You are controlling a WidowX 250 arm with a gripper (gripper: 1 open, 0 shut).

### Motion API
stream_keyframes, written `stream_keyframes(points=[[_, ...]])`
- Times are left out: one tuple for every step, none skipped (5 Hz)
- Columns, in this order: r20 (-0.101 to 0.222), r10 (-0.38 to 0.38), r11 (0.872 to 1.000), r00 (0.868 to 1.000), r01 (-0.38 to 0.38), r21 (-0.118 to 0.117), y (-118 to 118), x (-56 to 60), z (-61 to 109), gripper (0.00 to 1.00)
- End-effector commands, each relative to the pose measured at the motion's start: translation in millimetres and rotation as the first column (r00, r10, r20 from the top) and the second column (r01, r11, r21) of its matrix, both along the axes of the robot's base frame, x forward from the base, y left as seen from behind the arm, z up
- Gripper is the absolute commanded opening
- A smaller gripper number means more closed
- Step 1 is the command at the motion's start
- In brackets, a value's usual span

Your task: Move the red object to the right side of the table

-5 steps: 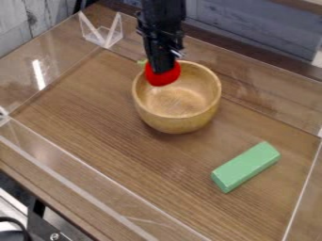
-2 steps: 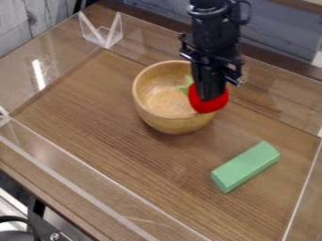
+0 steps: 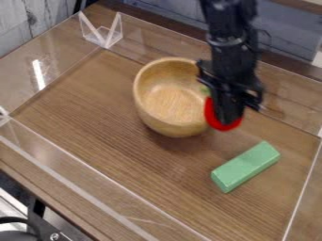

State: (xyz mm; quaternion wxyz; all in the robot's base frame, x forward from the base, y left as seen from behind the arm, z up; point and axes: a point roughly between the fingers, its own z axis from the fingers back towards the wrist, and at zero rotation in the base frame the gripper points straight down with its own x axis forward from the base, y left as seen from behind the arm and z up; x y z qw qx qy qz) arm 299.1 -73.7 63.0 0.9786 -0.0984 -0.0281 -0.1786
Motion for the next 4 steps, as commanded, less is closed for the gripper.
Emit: stream_keyframes(points=[[0.006,-0.116,0.993,0.993,0.116,-0.008,-1,-0.6,-14.4,0.00],[0.003,-0.200,0.980,0.980,0.200,-0.009,7,-6.6,-23.3,0.00],[0.005,-0.161,0.987,0.987,0.161,-0.008,17,-4.5,-14.2,0.00],[0.005,-0.121,0.993,0.993,0.121,-0.006,27,-2.3,-5.8,0.00]])
